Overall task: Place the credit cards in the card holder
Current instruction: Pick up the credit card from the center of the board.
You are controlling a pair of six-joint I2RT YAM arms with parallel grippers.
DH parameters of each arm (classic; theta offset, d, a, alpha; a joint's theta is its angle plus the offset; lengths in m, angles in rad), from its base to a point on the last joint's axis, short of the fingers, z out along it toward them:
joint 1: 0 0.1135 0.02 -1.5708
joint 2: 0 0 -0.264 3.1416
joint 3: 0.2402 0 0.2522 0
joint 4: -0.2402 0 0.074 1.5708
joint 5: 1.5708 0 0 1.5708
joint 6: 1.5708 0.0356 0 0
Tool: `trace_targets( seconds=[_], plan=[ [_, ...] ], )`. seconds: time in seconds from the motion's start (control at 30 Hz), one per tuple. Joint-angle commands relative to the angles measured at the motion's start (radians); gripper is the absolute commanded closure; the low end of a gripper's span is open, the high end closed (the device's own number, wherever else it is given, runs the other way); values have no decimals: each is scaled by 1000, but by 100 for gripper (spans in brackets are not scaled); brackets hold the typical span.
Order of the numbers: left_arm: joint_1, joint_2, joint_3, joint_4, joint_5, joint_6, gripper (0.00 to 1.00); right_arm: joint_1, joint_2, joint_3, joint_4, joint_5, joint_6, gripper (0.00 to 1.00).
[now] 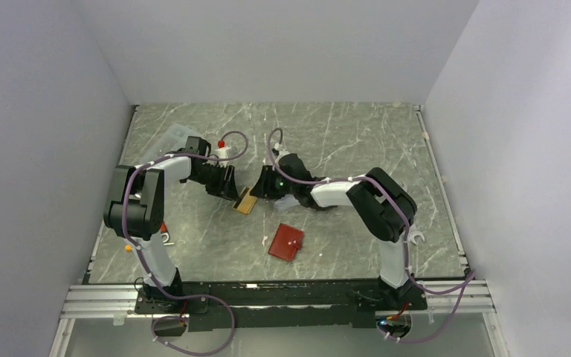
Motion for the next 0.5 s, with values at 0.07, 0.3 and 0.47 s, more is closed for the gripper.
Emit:
trace_targets(
  seconds=[0.07, 0.3, 0.47],
  plan=[
    [1, 8, -19, 6, 6, 9, 53, -45, -60, 32, -94, 56, -96, 54],
    [-8, 0, -15, 6, -55, 11, 53, -41, 8, 146, -183, 102, -204, 41],
    [-40, 7, 7, -7, -126, 13, 56, -40, 72, 244, -238, 57, -275, 39]
  ],
)
